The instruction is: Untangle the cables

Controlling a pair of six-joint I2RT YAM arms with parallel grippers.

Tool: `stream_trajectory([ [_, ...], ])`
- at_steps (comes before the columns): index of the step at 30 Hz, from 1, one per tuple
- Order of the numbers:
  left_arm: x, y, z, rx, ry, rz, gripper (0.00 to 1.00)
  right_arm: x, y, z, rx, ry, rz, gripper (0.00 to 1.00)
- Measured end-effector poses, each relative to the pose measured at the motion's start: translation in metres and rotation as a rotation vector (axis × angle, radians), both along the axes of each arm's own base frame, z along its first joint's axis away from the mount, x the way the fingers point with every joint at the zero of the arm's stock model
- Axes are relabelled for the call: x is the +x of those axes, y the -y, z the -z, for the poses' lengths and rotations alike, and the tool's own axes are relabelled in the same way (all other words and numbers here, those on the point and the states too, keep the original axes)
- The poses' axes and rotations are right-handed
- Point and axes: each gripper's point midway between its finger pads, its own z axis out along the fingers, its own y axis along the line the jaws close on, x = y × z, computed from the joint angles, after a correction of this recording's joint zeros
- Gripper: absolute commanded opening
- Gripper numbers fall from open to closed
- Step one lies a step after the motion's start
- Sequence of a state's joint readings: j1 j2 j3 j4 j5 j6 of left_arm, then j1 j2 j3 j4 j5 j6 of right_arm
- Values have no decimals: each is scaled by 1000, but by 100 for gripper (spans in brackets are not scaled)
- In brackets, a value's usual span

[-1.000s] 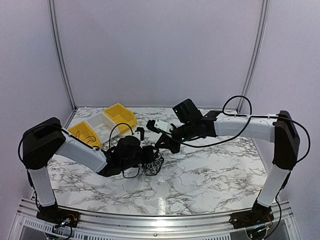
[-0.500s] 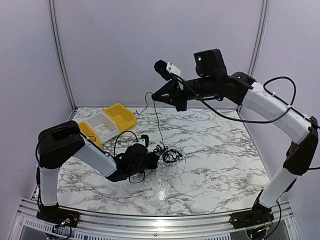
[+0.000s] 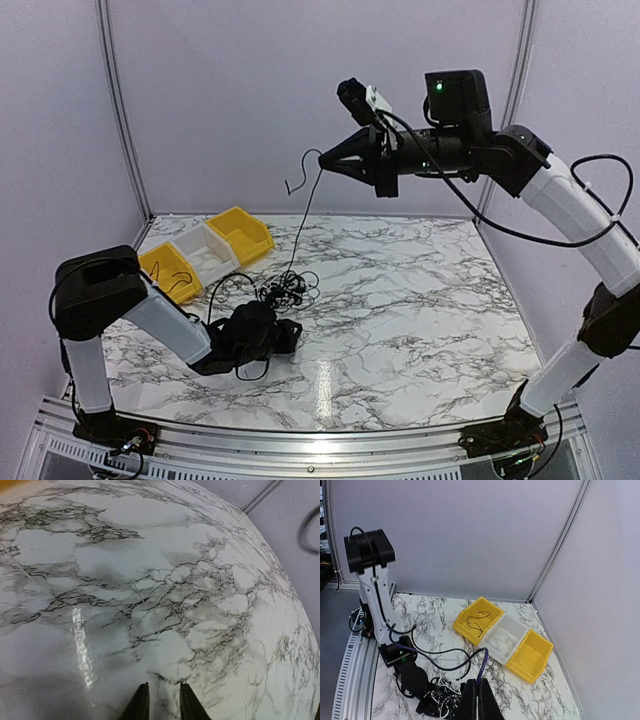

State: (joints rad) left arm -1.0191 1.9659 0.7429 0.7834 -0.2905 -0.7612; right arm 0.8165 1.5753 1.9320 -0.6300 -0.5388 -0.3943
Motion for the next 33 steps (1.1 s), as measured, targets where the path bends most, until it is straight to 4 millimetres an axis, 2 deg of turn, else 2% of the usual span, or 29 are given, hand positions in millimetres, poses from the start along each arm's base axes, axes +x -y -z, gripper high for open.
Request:
stream_trajectory([
  [4,-21,-35,-33,-27,23,-19,44,-1,3,57,-90,-70,4,0],
  [8,-34,-59,-68,-56,53,-47,47,1,4,124,-197,-147,9,0],
  [11,-42,-76,-86,-57,87,-59,48,0,6,161,-253,-189,14,0],
  [15,-53,-88,-115,-49,172,-28,52,0,6,181,-266,-199,12,0],
  [17,-57,-87,-140,-65,240,7,55,0,4,186,-264,-201,6,0],
  [22,-64,-77,-201,-103,398,102,60,2,-8,204,-272,-227,-28,0],
  [25,-65,-64,-228,-99,471,159,63,-1,-15,219,-295,-246,-52,0],
  [28,-64,-44,-246,-67,529,230,61,-10,-21,228,-316,-251,-84,0],
  [33,-60,-15,-247,51,553,336,56,-18,-25,225,-312,-240,-114,0],
])
